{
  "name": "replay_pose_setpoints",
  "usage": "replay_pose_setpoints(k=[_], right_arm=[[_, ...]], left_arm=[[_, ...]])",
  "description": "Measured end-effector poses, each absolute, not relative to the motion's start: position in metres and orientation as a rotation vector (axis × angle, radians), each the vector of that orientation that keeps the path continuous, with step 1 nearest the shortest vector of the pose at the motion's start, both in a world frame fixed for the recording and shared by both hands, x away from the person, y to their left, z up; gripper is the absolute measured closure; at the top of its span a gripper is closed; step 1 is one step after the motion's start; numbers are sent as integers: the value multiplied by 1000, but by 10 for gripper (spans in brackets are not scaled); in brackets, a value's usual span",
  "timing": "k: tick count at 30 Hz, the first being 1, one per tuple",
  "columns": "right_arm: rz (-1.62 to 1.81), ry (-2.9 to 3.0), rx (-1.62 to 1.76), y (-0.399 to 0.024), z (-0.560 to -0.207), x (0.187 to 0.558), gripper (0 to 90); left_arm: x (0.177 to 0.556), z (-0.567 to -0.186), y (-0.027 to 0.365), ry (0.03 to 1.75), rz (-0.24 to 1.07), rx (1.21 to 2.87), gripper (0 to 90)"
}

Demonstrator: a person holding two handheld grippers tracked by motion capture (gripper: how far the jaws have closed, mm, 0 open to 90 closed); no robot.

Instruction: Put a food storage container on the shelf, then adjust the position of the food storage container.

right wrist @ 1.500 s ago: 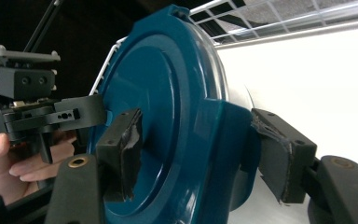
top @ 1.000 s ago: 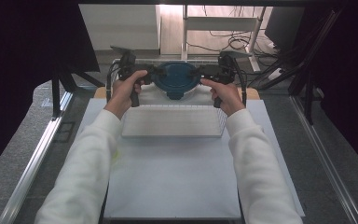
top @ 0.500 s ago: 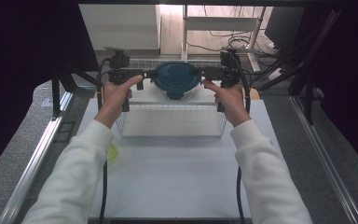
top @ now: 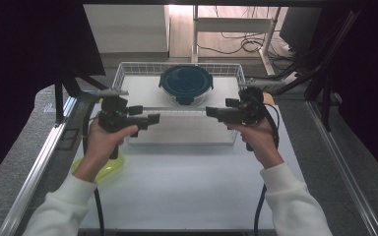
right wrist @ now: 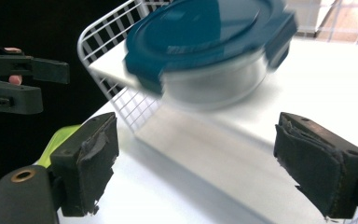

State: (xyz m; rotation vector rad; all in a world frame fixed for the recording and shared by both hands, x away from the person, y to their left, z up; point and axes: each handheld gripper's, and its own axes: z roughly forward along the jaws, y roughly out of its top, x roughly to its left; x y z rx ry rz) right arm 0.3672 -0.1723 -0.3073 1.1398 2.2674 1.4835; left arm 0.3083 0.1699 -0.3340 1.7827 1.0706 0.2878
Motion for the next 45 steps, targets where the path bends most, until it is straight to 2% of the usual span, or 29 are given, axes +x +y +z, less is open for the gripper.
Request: replay_pose_setpoints(k=[5,9,19,30,45], right_arm=[[1504,2279,1093,-182,-326,341,154],[1519,2289,1045,-192,-348,310,171],[1465,2332,1047,-206,-404,266,192],[1378,2433,1085,-207,-457,256,198],[1413,2417,1116,-213,-457,255,224]], left_arm=[[277,-355,173,1047,300,1787,261],[247,-388,173,1049,299,1841,264],[213,-444,175,1108,280,1912,256],[206,-473,176,1168,254,1943,246],[204,-472,180,1184,274,1933,246]])
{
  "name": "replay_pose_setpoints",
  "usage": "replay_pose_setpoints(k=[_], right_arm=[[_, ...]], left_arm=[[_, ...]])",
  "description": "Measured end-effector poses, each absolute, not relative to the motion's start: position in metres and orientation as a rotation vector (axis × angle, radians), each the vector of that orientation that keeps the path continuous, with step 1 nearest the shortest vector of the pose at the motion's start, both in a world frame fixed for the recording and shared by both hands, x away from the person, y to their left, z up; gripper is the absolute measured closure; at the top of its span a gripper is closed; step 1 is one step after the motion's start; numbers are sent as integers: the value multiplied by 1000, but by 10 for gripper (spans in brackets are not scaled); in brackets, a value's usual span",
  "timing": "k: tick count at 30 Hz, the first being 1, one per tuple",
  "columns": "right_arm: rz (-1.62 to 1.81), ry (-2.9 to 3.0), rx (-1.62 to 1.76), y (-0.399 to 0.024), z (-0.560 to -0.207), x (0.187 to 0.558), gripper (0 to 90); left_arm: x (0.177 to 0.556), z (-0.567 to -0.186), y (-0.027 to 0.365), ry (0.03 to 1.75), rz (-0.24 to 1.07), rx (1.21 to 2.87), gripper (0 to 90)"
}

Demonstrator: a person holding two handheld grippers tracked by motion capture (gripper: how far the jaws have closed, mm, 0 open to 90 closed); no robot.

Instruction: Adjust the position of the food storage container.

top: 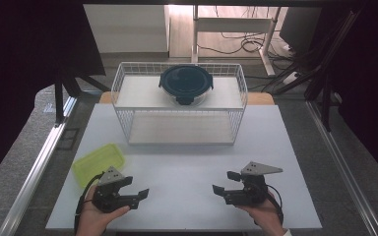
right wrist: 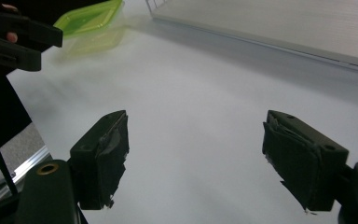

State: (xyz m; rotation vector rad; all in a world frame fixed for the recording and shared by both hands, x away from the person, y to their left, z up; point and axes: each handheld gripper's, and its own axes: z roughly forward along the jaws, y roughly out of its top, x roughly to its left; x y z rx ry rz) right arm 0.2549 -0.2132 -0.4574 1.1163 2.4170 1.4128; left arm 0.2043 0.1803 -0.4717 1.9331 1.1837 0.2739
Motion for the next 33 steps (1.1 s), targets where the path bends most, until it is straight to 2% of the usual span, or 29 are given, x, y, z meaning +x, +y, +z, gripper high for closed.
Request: replay_pose_setpoints(k=[9,13,19,23,26,28,33], right_arm=[[1392,2430,1146,-216,-463,258,229],[1404,2424,1150,-217,-462,257,234],[1399,2433,1164,-217,-463,259,235],[1389,2440,1174,-217,-465,260,237],[1387,2438,1174,-217,-465,261,238],[1382,2438,1185,-218,-467,262,239],[1372,2441,1197,-219,-468,263,240]], left_arm=[[206,-460,203,1229,309,1888,251],[210,-450,224,1252,321,1855,262],[226,-431,268,1317,404,1786,290],[255,-435,303,1407,425,1759,377],[269,-442,314,1445,408,1759,423],[292,-453,326,1480,374,1776,543],[324,-465,336,1490,307,1837,676]])
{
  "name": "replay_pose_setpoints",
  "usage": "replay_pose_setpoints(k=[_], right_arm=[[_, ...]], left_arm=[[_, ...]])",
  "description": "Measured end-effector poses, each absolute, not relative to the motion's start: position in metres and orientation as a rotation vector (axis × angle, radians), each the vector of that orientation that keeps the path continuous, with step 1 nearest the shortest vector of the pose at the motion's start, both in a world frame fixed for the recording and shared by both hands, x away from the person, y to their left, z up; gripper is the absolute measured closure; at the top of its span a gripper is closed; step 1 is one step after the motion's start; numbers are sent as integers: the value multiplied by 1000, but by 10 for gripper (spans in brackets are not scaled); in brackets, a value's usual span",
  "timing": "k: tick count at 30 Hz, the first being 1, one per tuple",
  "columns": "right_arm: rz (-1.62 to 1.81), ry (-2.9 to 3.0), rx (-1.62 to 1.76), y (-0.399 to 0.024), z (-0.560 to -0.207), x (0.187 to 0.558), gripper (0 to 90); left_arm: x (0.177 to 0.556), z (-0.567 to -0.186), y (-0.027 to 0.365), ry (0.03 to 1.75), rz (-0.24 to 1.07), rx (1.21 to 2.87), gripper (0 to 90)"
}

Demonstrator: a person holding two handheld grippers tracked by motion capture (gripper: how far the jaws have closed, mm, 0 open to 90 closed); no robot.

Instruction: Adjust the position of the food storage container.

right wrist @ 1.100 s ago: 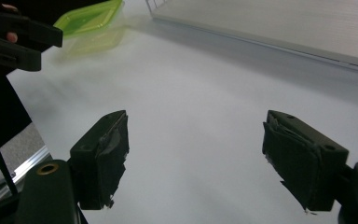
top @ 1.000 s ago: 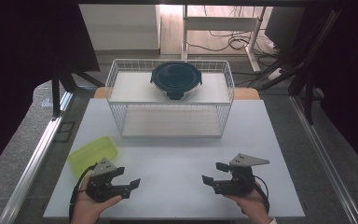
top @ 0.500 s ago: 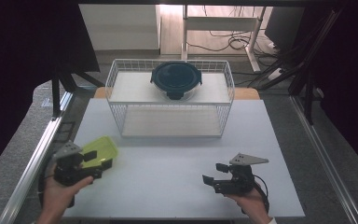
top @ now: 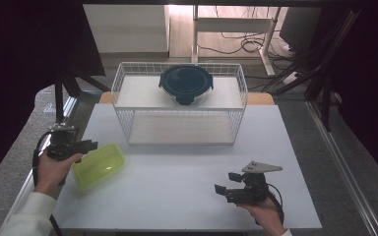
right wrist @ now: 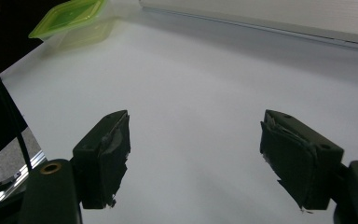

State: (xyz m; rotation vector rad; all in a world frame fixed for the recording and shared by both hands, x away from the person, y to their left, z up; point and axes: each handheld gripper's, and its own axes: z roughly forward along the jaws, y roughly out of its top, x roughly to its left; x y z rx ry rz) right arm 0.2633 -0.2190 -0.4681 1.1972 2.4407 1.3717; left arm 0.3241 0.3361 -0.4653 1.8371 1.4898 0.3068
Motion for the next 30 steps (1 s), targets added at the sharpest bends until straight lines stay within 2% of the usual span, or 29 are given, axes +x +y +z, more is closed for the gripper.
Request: replay_pose_setpoints(k=[8,16,21,26,30], right_arm=[[1360,2440,1228,-223,-473,267,242],[1354,2437,1237,-224,-474,268,242],[1350,2437,1252,-225,-477,269,242],[1340,2447,1251,-224,-479,269,242],[1339,2449,1254,-222,-479,269,242]], left_arm=[[358,-475,332,1526,304,1988,889],[371,-488,334,1580,345,2104,898],[371,-494,324,1493,307,2214,899],[369,-493,317,1442,279,2235,900],[365,-495,298,1359,225,2320,899]])
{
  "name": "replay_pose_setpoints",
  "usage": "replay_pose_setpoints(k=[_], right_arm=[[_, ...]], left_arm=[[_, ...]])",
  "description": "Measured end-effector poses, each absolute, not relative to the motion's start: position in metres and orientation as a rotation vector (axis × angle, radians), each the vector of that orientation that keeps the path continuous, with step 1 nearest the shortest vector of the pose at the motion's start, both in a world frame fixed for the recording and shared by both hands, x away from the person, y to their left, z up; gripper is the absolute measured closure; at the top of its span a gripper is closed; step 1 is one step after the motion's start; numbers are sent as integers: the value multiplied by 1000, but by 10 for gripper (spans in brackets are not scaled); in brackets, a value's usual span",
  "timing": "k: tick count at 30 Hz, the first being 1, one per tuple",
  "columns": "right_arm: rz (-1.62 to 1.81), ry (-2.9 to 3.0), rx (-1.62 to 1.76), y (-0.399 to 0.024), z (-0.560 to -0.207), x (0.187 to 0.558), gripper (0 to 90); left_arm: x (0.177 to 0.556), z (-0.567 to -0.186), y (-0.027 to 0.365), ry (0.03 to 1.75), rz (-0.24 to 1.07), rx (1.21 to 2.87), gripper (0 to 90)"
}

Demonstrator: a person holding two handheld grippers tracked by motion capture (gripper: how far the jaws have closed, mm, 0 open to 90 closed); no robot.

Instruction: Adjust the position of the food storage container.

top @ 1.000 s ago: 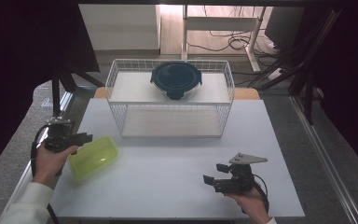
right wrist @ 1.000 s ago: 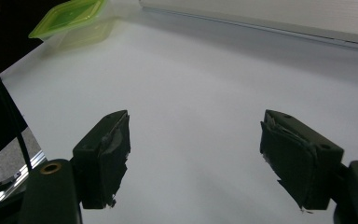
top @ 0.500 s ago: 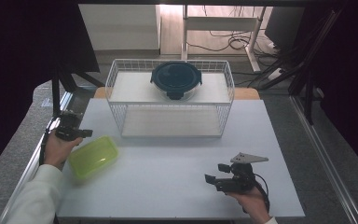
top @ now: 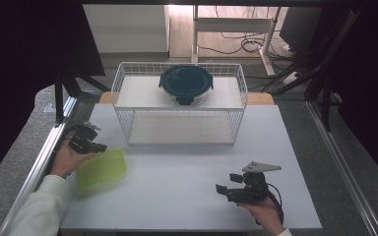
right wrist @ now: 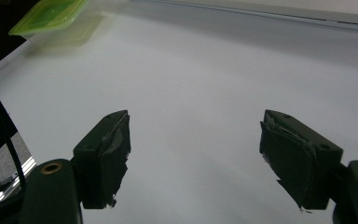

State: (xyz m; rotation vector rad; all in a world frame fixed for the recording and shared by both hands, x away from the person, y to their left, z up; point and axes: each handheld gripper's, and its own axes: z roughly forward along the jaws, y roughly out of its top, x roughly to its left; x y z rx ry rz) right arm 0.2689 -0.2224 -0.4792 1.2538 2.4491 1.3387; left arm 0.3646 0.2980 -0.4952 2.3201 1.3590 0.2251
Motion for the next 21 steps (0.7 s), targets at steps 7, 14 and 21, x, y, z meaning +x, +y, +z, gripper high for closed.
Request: replay_pose_setpoints(k=[7,14,21], right_arm=[[1334,2451,1252,-222,-480,269,242],[1334,2450,1255,-222,-480,269,242],[1334,2444,1257,-223,-479,269,242]], left_arm=[[354,-494,266,1222,161,2420,899],[347,-483,272,1266,255,2367,899],[309,-464,322,1553,376,2129,899]])
